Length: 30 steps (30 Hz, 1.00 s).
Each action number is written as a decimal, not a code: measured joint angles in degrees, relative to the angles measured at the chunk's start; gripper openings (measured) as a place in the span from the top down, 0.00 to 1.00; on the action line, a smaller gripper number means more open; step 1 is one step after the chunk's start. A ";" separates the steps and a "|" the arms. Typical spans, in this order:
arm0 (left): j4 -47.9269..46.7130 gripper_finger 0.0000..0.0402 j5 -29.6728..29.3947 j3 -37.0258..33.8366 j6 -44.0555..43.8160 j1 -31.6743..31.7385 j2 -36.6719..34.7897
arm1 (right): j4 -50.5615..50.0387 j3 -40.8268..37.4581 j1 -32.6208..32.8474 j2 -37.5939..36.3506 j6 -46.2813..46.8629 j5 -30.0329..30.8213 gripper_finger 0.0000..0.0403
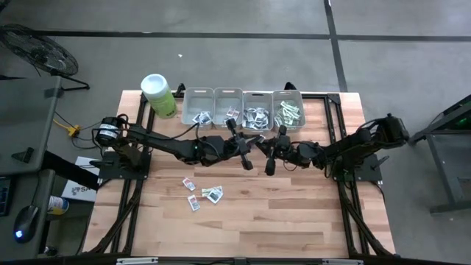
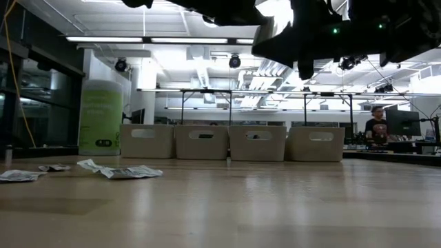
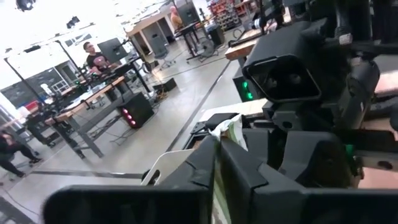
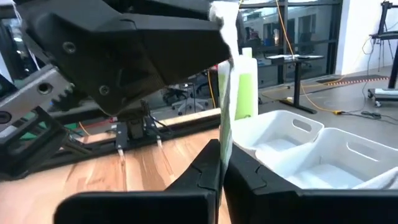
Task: Pick & Place First Aid Supplies
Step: Put the bandage into the right gray bin
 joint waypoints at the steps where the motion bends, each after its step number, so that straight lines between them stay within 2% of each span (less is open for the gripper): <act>1: -0.32 0.93 -0.08 0.00 0.80 0.00 0.00 | -0.45 0.00 0.00 -0.02 -0.03 0.10 0.99; 4: -0.60 0.82 -2.53 0.00 2.13 0.00 0.00 | -2.07 -0.02 -0.02 -0.01 0.47 1.54 0.99; 8: -0.30 0.65 -11.12 0.00 2.47 -0.09 -0.24 | -6.73 -0.04 -0.07 -1.37 0.42 5.79 1.00; 11: -1.45 0.55 -15.39 0.11 2.72 -0.03 -0.83 | -13.18 -0.07 -0.76 -4.48 0.71 9.16 1.00; 14: -3.79 0.49 -18.43 0.04 2.72 -0.15 -1.22 | -21.49 -0.05 -2.52 -8.59 2.04 11.10 1.00; 19: -8.32 0.47 -20.21 0.04 2.08 -0.17 -1.36 | -36.87 -0.04 -7.82 -16.01 5.09 11.25 1.00; 22: -12.21 0.47 -18.78 0.04 -1.68 -0.06 -1.37 | -46.98 -0.07 -12.77 -20.19 7.79 9.14 1.00; 25: -16.93 0.47 -17.22 0.04 -5.40 -0.04 -1.63 | -54.80 -0.07 -19.29 -24.07 9.58 4.52 1.00; 30: -23.29 0.47 -16.12 0.02 -9.71 -0.04 -2.37 | -59.73 -0.07 -31.22 -27.09 9.65 -7.53 1.00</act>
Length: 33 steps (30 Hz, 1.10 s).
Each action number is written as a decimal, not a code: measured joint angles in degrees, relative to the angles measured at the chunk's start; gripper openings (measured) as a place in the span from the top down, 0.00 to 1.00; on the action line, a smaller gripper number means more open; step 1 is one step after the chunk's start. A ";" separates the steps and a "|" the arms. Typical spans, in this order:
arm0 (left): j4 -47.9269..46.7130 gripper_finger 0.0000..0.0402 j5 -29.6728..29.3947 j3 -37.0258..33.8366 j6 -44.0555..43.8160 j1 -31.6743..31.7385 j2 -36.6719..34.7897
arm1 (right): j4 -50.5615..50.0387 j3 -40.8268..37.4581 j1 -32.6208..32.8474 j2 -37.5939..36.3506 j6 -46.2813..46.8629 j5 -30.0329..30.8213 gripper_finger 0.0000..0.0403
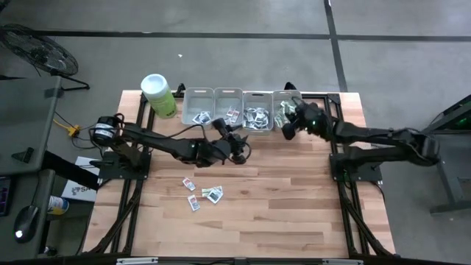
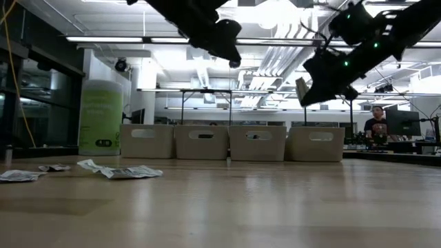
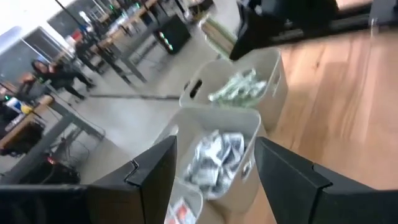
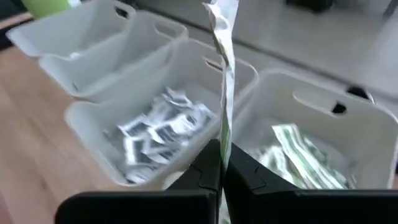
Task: Pick & Place First Aid Supplies
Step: Put the bandage into the right gray bin
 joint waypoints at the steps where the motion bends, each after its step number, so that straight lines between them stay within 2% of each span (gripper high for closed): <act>1: -1.68 0.47 0.10 -0.05 -1.02 0.00 -0.31 | -0.64 0.00 -2.38 0.02 -0.02 -2.73 1.00; 7: -6.61 0.47 1.63 -3.86 -9.22 0.00 -3.69 | -2.57 0.00 -13.95 2.41 -1.84 -14.33 1.00; 14: -7.84 0.47 7.20 -13.37 -21.22 -0.02 -8.21 | -3.50 0.00 -21.35 5.89 -3.06 -23.29 1.00; 19: -8.01 0.47 13.41 -18.69 -29.43 -0.02 -10.67 | -4.35 0.00 -22.77 7.69 -3.65 -25.28 1.00; 26: -8.01 0.47 14.78 -21.12 -33.76 -0.04 -11.66 | -4.68 0.00 -22.84 7.71 -3.51 -24.97 0.99; 33: -7.47 0.47 15.15 -21.16 -33.78 -0.04 -11.66 | -4.12 0.00 -22.84 7.71 -3.26 -24.86 0.86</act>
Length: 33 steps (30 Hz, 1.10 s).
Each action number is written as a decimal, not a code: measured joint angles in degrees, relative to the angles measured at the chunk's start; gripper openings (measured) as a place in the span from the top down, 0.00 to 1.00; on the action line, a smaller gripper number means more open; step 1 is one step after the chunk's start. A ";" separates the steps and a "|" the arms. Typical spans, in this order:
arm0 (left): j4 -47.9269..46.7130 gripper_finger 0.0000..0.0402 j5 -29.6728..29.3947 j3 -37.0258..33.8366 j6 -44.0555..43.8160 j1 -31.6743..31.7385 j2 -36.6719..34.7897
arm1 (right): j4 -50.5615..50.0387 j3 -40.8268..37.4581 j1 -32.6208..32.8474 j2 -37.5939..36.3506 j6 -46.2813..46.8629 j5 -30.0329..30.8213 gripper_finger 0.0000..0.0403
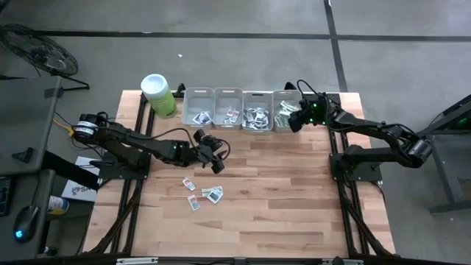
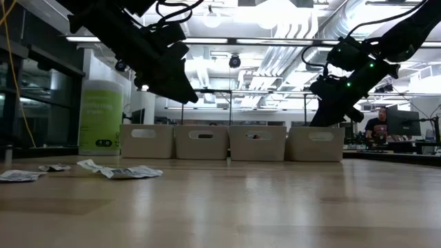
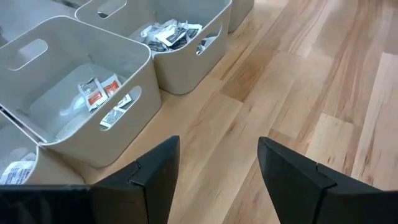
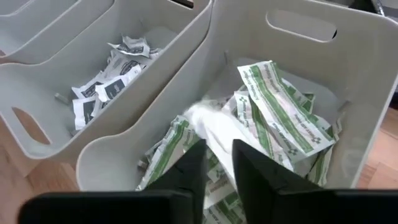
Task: Pick & Place First Aid Supplies
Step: Put the bandage into the right gray bin, then put the ointment pack into the middle left gray bin
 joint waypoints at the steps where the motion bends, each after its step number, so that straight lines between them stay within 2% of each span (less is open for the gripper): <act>1: 0.17 0.47 0.14 0.00 0.00 0.00 0.00 | 0.01 0.00 0.00 0.00 0.03 0.06 0.83; 9: -1.21 0.47 3.32 0.00 -0.02 0.00 0.00 | -1.45 3.27 0.00 -2.59 0.03 -0.35 0.65; 14: -7.37 0.47 9.65 0.00 -0.08 0.02 0.00 | -3.07 4.74 0.64 -7.27 -0.32 -2.08 0.60; 20: -16.08 0.47 19.16 0.00 -0.56 0.02 0.00 | -5.38 4.74 3.06 -12.50 -0.80 -6.73 0.59; 26: -26.95 0.47 21.78 0.00 -7.61 0.00 0.00 | -8.04 4.74 9.20 -14.74 -0.05 -9.13 0.59; 33: -38.99 0.47 22.02 -0.04 -15.31 -0.86 -1.01 | -9.21 4.74 20.05 -14.80 1.09 -4.89 0.59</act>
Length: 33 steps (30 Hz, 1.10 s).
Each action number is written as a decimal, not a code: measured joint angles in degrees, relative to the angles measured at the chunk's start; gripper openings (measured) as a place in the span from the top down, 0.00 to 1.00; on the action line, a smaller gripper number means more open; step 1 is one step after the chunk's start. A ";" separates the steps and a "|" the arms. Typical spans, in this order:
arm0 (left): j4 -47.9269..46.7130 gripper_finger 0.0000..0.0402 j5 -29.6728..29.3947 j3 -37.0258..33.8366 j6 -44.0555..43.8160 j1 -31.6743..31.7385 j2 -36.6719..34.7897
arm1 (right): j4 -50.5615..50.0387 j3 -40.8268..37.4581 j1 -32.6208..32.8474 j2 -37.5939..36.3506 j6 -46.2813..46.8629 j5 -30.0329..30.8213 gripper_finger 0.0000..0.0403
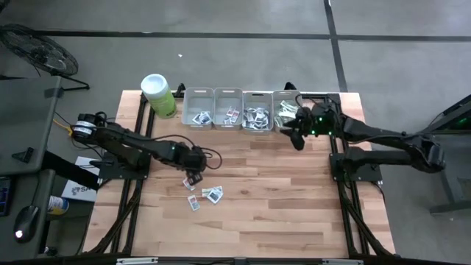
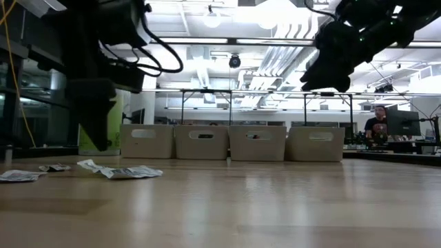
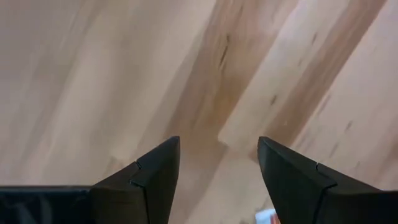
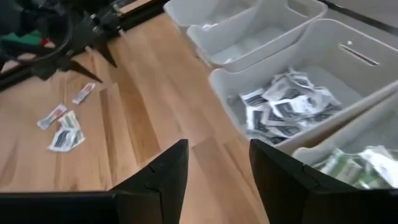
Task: Pick & Place First Aid Supplies
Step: Put the ointment pack into the middle left gray bin
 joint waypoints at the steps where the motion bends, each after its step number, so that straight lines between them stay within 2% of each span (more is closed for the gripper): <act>1: -0.63 0.47 0.12 0.00 -0.97 -0.40 -0.17 | 0.00 0.00 1.56 0.00 0.03 1.17 0.59; 7: -5.51 0.47 1.35 0.00 -7.36 -4.40 -1.41 | 0.19 0.00 9.64 0.00 1.42 8.38 0.59; 13: -6.32 0.47 3.55 0.00 -12.09 -7.93 -1.80 | 0.27 -0.04 16.37 0.00 2.75 14.59 0.59; 23: -6.36 0.47 4.24 0.02 -12.54 -8.49 -1.61 | 0.68 -0.04 27.04 0.04 4.43 22.77 0.59; 33: -7.31 0.47 5.79 -1.12 -12.77 -8.49 -1.41 | 1.11 -0.04 34.89 0.04 6.38 30.13 0.59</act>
